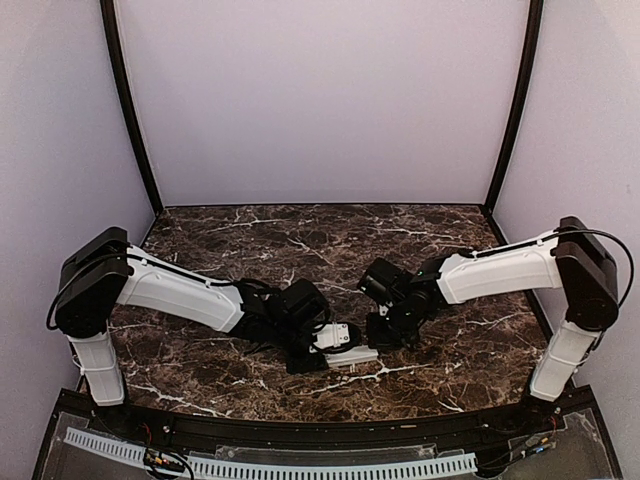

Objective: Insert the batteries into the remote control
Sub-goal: Load the battery cover onto the remote control, then hold the remote control at the center of the board.

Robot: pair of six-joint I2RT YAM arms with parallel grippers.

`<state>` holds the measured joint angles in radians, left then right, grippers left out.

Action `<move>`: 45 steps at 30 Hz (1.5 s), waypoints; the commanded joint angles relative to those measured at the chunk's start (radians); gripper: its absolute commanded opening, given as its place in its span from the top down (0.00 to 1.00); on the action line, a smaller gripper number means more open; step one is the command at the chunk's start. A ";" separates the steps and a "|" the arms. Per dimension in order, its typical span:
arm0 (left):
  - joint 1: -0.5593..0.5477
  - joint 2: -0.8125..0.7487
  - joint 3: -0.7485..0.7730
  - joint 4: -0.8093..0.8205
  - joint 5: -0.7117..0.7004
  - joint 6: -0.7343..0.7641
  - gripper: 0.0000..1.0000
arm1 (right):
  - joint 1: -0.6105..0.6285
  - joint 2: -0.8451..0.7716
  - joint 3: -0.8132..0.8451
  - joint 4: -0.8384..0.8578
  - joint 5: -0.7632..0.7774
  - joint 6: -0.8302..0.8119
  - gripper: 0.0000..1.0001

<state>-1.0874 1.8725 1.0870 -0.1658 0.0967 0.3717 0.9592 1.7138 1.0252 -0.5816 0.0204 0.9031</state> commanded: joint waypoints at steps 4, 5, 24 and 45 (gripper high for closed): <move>0.000 0.015 -0.014 -0.008 0.009 -0.006 0.66 | 0.024 0.043 0.076 0.018 -0.016 0.008 1.00; 0.001 0.015 -0.014 -0.008 0.009 -0.005 0.67 | 0.024 0.037 0.073 0.010 -0.004 0.010 1.00; 0.056 -0.071 -0.072 -0.221 0.042 0.040 0.46 | -0.002 -0.009 -0.014 -0.050 0.025 0.026 1.00; 0.070 -0.092 -0.116 -0.170 0.034 0.059 0.47 | 0.009 0.047 0.026 -0.004 -0.016 -0.008 1.00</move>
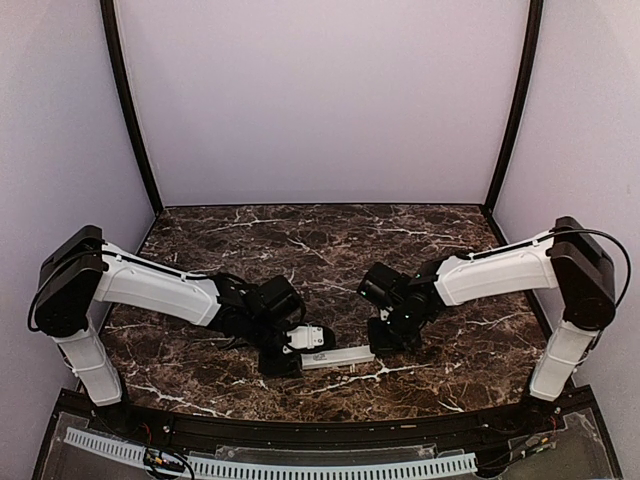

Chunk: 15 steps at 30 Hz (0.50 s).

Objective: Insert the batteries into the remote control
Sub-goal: Hold the remote control at the center of the board.

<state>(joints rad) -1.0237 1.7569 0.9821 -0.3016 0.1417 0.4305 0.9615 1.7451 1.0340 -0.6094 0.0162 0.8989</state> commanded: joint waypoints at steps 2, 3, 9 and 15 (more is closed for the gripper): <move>0.006 0.028 -0.004 -0.030 -0.015 0.002 0.46 | 0.008 0.019 0.017 0.029 -0.012 -0.006 1.00; 0.006 0.032 0.007 -0.030 -0.016 0.002 0.46 | 0.008 0.022 0.018 0.029 -0.012 -0.008 1.00; 0.006 0.057 0.034 -0.015 -0.014 -0.005 0.44 | 0.008 0.035 0.035 0.019 -0.011 -0.019 1.00; 0.005 0.072 0.040 -0.016 -0.005 -0.010 0.53 | 0.008 0.032 0.027 0.019 -0.012 -0.016 1.00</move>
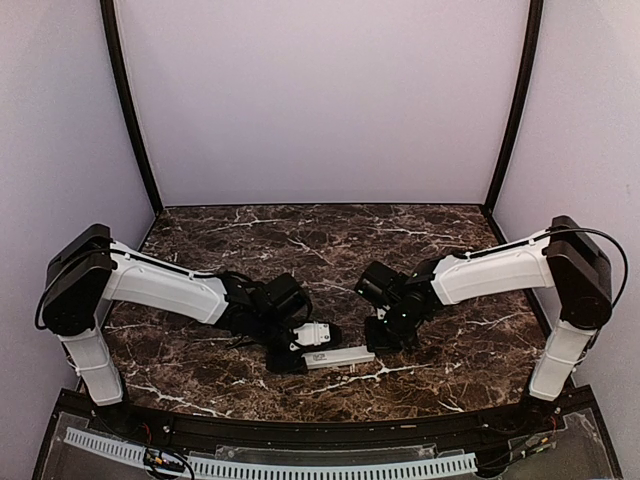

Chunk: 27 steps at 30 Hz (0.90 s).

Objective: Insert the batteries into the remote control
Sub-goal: Hold the remote control at the center of the board.

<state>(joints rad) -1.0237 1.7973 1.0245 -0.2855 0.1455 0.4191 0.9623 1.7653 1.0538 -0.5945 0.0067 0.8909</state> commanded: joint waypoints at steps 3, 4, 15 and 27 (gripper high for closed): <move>0.004 0.031 0.003 -0.027 0.009 -0.002 0.60 | 0.007 0.008 0.002 0.004 -0.002 -0.006 1.00; 0.004 0.032 0.002 -0.027 0.014 -0.004 0.64 | 0.007 0.007 0.002 0.005 -0.002 -0.006 1.00; 0.005 0.031 0.007 -0.037 0.027 -0.004 0.84 | 0.005 -0.002 0.000 -0.026 0.015 0.008 1.00; 0.001 0.031 0.013 -0.047 0.032 -0.006 0.86 | -0.004 -0.117 -0.091 -0.099 0.068 0.086 1.00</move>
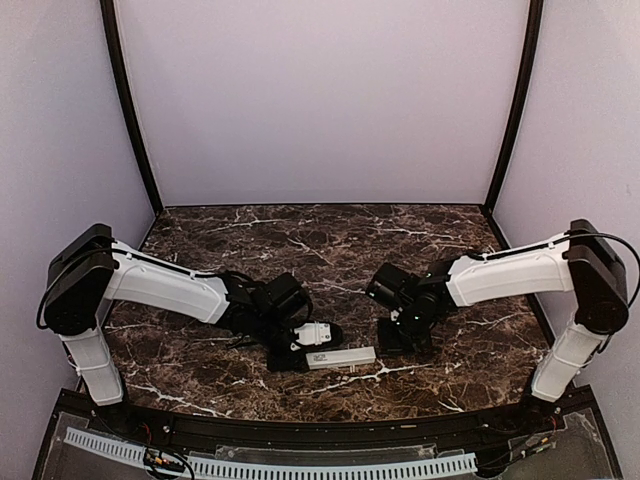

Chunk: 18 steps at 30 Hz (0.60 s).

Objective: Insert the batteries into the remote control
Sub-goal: Press the battery cover on the remote control.

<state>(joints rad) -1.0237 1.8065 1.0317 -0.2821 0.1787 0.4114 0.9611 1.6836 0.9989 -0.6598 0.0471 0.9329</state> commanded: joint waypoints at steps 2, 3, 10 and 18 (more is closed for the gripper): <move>0.000 0.022 0.006 -0.052 -0.002 0.002 0.86 | -0.002 -0.024 -0.038 -0.022 0.024 0.050 1.00; -0.001 0.022 0.006 -0.052 -0.002 0.002 0.86 | 0.001 -0.004 -0.030 -0.015 0.021 0.050 1.00; -0.005 0.022 0.009 -0.055 -0.002 0.004 0.88 | 0.075 0.151 0.146 0.130 -0.107 0.037 1.00; -0.010 0.021 0.012 -0.058 0.018 0.000 0.87 | 0.062 0.066 0.077 0.095 -0.056 0.062 1.00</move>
<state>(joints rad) -1.0203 1.8027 1.0401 -0.3264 0.1776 0.4110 1.0138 1.8088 1.1168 -0.6403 0.0196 0.9665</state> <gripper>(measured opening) 0.290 0.003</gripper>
